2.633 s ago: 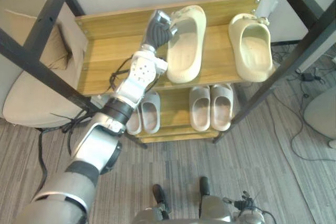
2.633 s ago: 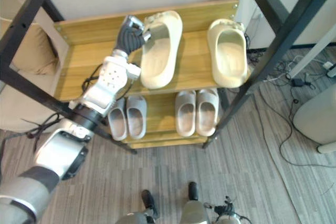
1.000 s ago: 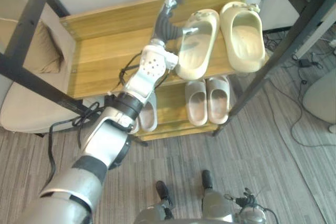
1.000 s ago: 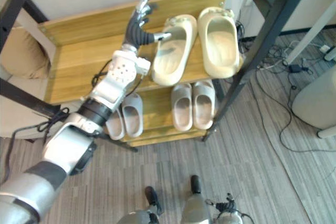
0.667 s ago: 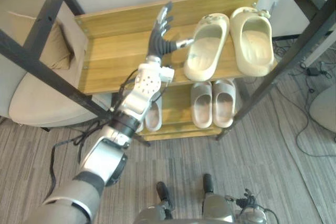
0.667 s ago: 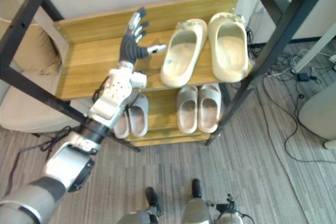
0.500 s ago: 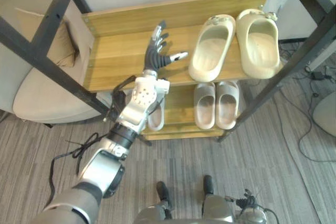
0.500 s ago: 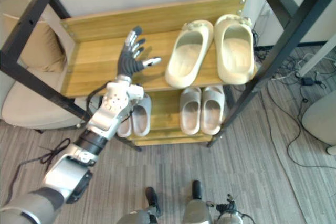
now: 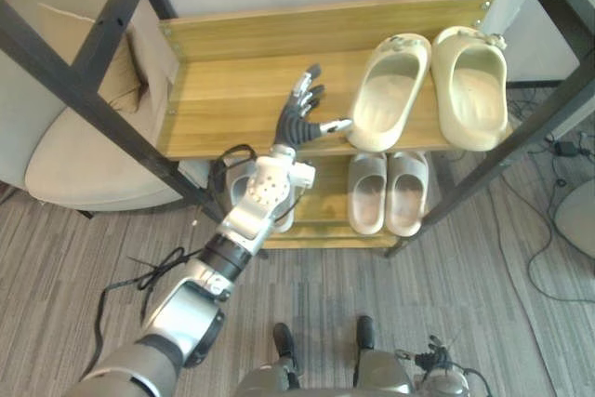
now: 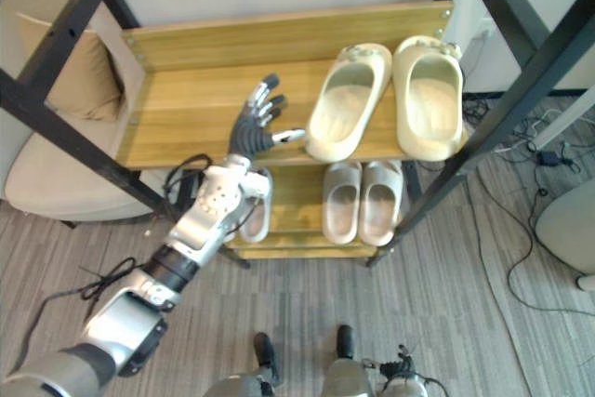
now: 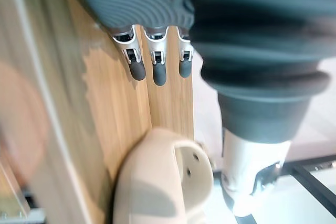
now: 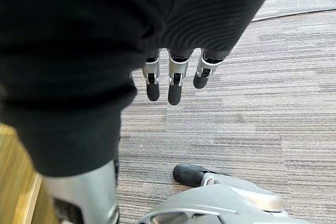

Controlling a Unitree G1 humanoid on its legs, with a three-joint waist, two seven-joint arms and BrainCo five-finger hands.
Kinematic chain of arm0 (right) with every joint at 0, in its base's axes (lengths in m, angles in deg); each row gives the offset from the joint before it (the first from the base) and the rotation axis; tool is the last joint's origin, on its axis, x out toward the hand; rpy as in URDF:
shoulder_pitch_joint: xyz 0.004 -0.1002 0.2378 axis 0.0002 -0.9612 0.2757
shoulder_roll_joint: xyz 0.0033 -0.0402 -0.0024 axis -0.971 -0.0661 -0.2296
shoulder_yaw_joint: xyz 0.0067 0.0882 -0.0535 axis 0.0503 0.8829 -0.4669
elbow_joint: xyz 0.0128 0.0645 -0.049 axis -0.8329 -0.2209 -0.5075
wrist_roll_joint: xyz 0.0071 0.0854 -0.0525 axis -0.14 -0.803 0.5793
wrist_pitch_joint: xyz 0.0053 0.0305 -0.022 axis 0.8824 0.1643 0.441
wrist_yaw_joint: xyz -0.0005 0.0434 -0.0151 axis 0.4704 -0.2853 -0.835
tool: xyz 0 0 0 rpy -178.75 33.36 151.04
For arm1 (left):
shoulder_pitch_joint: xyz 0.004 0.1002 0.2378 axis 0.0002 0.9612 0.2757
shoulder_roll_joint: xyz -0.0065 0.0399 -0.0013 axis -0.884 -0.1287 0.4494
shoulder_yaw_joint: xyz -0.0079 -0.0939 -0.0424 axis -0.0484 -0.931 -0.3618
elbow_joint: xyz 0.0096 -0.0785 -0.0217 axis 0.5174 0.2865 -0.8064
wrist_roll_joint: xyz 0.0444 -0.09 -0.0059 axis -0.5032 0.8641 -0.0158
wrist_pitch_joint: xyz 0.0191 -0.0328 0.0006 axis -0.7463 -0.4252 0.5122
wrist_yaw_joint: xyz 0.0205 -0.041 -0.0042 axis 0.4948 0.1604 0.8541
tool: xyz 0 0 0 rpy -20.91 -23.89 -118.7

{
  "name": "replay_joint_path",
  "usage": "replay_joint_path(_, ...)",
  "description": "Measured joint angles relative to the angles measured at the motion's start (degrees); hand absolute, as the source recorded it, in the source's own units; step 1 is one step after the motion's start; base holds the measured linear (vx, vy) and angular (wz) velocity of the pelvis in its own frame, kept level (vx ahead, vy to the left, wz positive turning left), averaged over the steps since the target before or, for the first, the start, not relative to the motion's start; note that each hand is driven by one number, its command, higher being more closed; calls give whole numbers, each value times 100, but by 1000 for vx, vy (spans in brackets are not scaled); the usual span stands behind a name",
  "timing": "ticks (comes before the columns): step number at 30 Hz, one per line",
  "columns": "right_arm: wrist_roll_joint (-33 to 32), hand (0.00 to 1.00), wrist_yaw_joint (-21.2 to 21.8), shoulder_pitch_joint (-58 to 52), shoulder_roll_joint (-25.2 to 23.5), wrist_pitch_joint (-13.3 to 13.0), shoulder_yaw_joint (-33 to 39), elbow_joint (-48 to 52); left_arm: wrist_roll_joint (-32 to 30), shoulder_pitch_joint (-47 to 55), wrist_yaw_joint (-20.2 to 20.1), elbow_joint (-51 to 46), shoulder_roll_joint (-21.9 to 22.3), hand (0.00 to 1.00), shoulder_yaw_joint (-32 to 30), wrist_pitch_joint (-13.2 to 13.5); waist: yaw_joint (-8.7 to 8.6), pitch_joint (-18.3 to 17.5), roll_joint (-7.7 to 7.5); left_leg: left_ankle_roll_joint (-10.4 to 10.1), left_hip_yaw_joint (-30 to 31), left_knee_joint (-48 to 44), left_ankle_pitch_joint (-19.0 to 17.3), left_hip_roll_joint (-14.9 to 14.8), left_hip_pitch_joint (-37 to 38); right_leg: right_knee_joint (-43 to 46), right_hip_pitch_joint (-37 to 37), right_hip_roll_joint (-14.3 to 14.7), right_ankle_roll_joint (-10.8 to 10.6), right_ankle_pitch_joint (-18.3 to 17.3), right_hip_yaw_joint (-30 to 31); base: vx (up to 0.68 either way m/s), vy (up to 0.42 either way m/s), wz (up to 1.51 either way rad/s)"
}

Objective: Organize the slippers on the shoe rack

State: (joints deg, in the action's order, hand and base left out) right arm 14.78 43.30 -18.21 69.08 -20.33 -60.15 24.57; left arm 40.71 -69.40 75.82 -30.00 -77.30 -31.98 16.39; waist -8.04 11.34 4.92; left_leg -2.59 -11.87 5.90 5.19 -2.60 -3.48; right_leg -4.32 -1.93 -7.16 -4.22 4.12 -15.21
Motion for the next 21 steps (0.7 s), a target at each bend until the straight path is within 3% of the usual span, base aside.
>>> replay_joint_path(10, 0, 0, -2, 15, -43, 26, 10, -4, -39, -1, -36, 0, 228, 0, 387, 45, -1, -59, -140, -1, -5, 0, -1, 0, -3, -26, 3, -2, -4, 2, -5, 0, 0, 0)
replay_joint_path(21, -2, 0, -33, 178, -48, 43, 23, -4, -36, -64, -33, 16, 468, 0, 599, 59, -25, -58, -149, -25, -57, 1, -20, -2, -23, -71, -20, 0, -16, 13, 27, 0, 0, -1)
